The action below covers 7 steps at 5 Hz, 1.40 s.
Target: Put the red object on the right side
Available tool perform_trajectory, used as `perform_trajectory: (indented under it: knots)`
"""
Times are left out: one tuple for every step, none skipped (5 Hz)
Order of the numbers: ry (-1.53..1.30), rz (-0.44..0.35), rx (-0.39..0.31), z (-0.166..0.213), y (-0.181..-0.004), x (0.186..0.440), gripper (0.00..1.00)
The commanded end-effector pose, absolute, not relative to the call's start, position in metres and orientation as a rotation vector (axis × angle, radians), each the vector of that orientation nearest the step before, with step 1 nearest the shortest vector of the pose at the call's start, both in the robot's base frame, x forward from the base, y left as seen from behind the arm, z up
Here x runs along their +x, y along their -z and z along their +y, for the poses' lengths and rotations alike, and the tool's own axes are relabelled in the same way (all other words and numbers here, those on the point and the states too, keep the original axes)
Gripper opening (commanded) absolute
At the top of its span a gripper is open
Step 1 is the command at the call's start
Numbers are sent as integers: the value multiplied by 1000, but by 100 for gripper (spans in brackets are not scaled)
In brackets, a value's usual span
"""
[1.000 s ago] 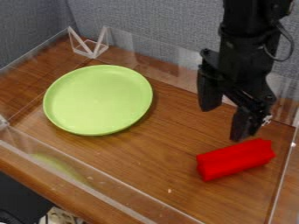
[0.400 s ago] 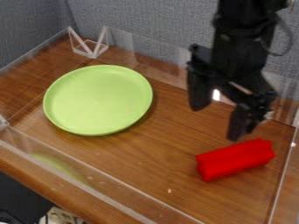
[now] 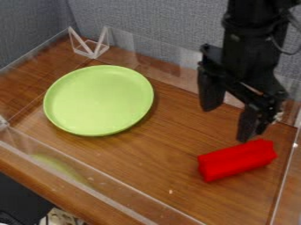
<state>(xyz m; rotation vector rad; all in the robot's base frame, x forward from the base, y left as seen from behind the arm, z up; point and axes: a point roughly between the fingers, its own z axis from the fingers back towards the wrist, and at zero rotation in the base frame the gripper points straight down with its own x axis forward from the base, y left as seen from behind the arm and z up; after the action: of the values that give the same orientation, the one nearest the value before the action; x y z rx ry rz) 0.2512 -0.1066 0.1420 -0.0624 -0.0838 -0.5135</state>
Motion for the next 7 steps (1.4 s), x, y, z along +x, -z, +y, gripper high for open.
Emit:
perform_trajectory:
  knots:
    - [534,-110,-70,-99,-142,254,100]
    - [472,-84,-56,-76,-147,259,100]
    - [275,-84,-33,-42,-148,268,100]
    - [183,-96,-16,-32,-150,283,100]
    - [100,-104,12,-19,-141,298,100]
    - [68,-108,24,-5,-146,313,100]
    - [61,-103,20,-3,-155,323,100]
